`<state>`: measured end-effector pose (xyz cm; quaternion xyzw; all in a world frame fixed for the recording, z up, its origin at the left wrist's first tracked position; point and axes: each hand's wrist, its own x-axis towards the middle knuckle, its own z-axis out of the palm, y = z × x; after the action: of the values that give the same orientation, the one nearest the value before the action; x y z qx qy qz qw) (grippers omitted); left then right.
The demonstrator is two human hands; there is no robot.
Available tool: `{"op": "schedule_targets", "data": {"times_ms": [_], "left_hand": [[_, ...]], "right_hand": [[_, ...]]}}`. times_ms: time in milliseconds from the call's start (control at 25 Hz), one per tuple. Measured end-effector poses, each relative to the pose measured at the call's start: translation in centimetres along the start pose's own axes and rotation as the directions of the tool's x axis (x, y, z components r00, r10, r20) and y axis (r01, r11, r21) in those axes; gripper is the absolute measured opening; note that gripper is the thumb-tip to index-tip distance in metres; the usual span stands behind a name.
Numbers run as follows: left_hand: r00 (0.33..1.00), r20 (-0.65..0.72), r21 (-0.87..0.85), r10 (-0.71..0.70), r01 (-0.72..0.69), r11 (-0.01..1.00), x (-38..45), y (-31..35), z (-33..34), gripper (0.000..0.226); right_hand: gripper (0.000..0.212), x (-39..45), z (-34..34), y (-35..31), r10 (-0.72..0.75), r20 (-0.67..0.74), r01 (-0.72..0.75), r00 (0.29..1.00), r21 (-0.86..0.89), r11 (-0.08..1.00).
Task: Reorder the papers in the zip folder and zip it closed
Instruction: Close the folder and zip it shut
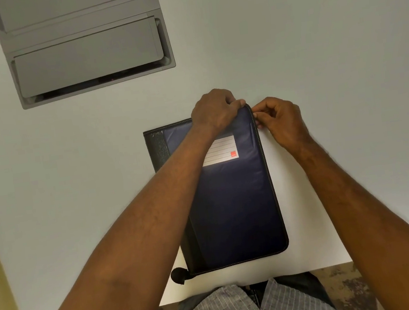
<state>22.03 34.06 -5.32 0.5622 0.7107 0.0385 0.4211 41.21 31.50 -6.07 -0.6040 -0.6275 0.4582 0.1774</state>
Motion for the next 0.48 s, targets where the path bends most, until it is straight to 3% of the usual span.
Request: {"op": "schedule_targets", "data": {"times_ms": [280, 480], "left_hand": [[0.999, 0.019, -0.031, -0.033, 0.033, 0.999, 0.0, 0.1, 0.1, 0.023], [0.998, 0.055, -0.067, -0.011, 0.015, 0.998, 0.2, 0.0, 0.0, 0.016]], "right_hand": [[0.01, -1.6, 0.8, 1.8, -0.029, -0.014, 0.026, 0.999, -0.136, 0.99], [0.01, -1.9, 1.9, 2.2, -0.016, -0.135, 0.001, 0.991, -0.111, 0.994]]}}
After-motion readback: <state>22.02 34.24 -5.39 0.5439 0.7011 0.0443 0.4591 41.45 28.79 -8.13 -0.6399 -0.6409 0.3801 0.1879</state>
